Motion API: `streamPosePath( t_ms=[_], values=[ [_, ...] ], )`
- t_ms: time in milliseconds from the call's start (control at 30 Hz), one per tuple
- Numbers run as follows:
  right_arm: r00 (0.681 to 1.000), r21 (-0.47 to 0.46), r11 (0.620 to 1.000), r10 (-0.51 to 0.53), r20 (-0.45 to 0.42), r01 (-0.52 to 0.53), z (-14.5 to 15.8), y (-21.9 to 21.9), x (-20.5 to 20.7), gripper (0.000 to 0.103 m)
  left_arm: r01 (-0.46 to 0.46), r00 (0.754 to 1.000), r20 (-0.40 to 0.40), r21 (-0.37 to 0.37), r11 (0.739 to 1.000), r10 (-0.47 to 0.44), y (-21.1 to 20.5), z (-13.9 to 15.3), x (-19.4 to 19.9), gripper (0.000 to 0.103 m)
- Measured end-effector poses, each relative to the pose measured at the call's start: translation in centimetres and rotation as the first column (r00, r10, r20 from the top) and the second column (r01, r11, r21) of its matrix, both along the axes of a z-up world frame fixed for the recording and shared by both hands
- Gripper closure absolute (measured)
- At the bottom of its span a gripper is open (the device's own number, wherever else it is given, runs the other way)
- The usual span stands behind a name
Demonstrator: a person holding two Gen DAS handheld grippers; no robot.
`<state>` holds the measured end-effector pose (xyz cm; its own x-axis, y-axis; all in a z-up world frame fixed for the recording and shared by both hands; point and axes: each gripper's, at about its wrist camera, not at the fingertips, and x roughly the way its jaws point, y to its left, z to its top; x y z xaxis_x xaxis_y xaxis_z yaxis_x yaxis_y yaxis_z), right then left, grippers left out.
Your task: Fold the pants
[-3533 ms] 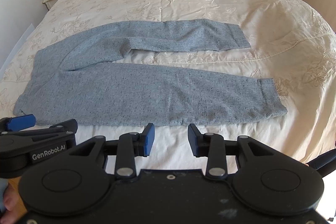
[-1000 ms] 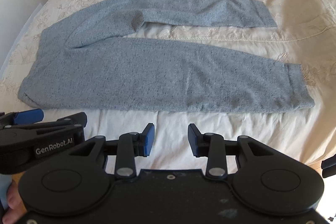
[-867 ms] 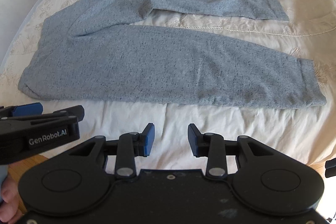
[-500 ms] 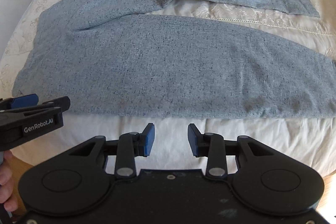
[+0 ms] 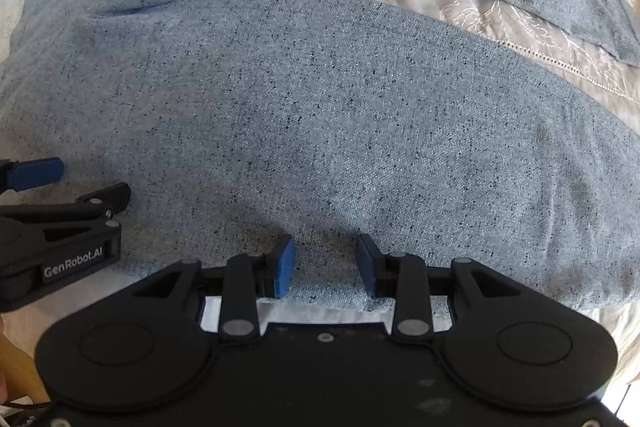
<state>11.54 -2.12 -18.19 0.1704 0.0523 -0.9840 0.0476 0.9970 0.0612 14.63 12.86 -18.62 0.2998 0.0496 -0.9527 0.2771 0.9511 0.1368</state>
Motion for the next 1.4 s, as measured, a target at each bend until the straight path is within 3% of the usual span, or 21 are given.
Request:
streamPosePath(
  t_ms=[200, 367, 433, 600, 733, 833, 1000, 1167, 1300, 1400],
  values=[
    [1.000, 0.011, 1.000, -0.024, 0.018, 0.023, -0.9, -0.4, 0.0, 0.065, 0.032, 0.999, 0.003, -0.007, 0.999, -0.032, 0.1, -0.4, -0.2, 0.030],
    [1.000, 0.052, 0.998, 0.023, -0.016, -0.022, -1.3, -1.1, 0.9, 0.065, 0.009, 1.000, 0.005, -0.007, 1.000, -0.009, 0.1, -0.2, 0.2, 0.029],
    [1.000, 0.095, 0.996, -0.005, -0.006, 0.006, -1.2, -2.1, 0.8, 0.075, 0.004, 1.000, 0.012, -0.001, 1.000, -0.004, 0.1, -0.1, 0.1, 0.028],
    [0.997, 0.094, 0.993, -0.067, 0.027, 0.064, -1.2, -8.6, -1.7, 0.075, -0.024, 0.999, 0.027, 0.022, 0.999, 0.024, -0.3, 0.7, 0.0, 0.029],
    [0.992, 0.011, 0.993, -0.119, 0.034, 0.119, -1.5, -15.0, -4.0, 0.075, -0.042, 0.999, 0.037, 0.032, 0.999, 0.040, -1.2, 1.7, -0.3, 0.041],
    [0.979, -0.016, 0.980, -0.199, 0.033, 0.200, -2.4, -20.4, -5.8, 0.075, -0.025, 0.997, 0.068, 0.037, 0.999, 0.022, -3.3, 3.0, -1.0, 0.042],
    [0.949, -0.062, 0.948, -0.310, 0.049, 0.313, -2.8, -26.3, -7.3, 0.076, 0.075, 0.990, 0.117, -0.020, 0.997, -0.073, -9.5, 4.8, -2.3, 0.042],
    [0.965, -0.059, 0.967, -0.240, 0.105, 0.247, -1.4, -27.7, -7.4, 0.075, 0.192, 0.977, 0.114, -0.090, 0.977, -0.181, -15.8, 4.2, -3.1, 0.042],
    [0.966, -0.080, 0.965, -0.242, 0.087, 0.248, -2.5, -29.5, -8.0, 0.076, 0.228, 0.973, 0.054, -0.047, 0.973, -0.225, -18.6, 1.7, -3.2, 0.042],
    [0.949, -0.087, 0.946, -0.306, 0.079, 0.313, -3.2, -32.2, -8.2, 0.076, 0.186, 0.982, -0.012, -0.023, 0.982, -0.186, -18.9, 0.6, -3.2, 0.041]
  ],
)
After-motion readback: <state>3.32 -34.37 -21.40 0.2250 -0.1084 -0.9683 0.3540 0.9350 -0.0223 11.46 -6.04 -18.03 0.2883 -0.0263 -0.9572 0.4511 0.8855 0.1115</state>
